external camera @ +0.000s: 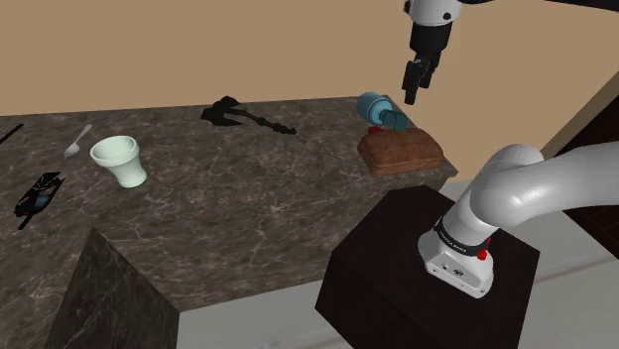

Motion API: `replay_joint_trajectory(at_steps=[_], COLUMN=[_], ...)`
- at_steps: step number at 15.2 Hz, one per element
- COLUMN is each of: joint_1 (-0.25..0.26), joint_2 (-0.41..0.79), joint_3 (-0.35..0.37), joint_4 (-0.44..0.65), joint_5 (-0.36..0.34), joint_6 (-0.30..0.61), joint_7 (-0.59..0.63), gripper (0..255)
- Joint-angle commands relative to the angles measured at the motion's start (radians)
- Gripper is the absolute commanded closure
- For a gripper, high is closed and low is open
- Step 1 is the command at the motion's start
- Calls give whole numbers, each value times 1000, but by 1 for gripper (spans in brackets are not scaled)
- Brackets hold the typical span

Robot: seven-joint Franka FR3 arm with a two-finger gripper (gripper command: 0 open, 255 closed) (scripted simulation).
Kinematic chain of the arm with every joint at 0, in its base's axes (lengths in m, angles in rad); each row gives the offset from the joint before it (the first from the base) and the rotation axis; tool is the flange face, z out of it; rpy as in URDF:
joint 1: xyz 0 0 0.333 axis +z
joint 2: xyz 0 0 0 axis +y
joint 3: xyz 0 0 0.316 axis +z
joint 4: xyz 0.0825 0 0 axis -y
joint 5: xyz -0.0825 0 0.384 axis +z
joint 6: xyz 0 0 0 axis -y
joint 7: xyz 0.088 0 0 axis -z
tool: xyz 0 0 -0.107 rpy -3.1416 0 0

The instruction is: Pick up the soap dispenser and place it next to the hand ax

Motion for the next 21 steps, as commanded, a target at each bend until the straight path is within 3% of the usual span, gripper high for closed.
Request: replay_joint_trajectory(at_steps=[1, 12, 21], joint_1=[0, -79, -127], joint_2=[0, 282, 590], joint_3=[0, -193, -327], joint_4=[0, 24, 152], joint_5=[0, -72, -46], joint_6=[0, 235, 386], joint_7=[0, -144, -278], gripper=[0, 0, 0])
